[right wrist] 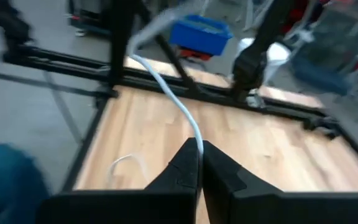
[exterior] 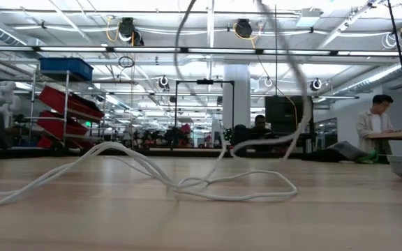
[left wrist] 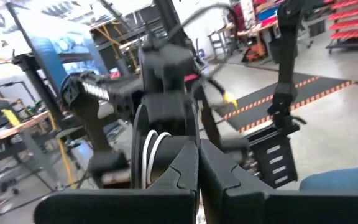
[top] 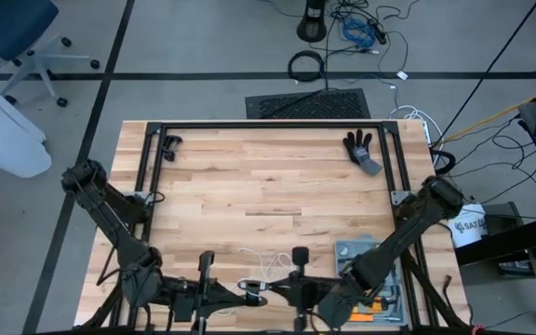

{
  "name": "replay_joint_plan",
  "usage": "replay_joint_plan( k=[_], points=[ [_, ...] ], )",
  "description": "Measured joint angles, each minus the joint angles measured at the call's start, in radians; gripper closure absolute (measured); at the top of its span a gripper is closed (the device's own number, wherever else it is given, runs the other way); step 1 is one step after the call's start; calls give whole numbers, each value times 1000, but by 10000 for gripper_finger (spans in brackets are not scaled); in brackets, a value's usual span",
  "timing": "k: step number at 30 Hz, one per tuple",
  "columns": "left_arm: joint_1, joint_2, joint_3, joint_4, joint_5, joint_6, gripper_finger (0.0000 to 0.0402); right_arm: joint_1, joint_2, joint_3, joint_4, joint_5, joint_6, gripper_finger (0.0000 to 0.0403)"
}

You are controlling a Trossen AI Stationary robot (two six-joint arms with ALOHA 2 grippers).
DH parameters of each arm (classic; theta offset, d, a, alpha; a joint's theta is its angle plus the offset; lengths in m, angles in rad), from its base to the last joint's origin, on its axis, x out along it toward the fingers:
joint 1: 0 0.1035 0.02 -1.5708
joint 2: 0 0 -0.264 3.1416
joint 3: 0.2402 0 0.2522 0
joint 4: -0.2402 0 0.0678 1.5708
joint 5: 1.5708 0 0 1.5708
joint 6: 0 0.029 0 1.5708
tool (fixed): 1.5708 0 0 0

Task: Coil cords
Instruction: Coil the white cable wire onto the spool

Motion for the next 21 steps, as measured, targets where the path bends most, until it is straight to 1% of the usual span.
replay_joint_plan(
  k=[3, 6, 11, 17, 19, 21],
  points=[
    [-6, -15, 0, -36, -5, -20, 400, 24, -56, 1, -77, -56, 35, 402],
    [-8, -31, 0, -93, -7, -61, 400, 59, -84, 1, -115, -67, 16, 402],
    [-9, -40, 0, -189, -29, -130, 400, 105, -113, 1, -114, -70, -22, 402],
    [-8, -40, -1, -268, -28, -205, 400, 115, -128, 1, -82, -46, -51, 403],
    [1, -40, -1, -281, -4, -229, 400, 115, -129, 1, -46, -43, -90, 403],
    [13, -40, -1, -282, 64, -255, 400, 111, -128, 1, -8, -43, -129, 403]
  ],
)
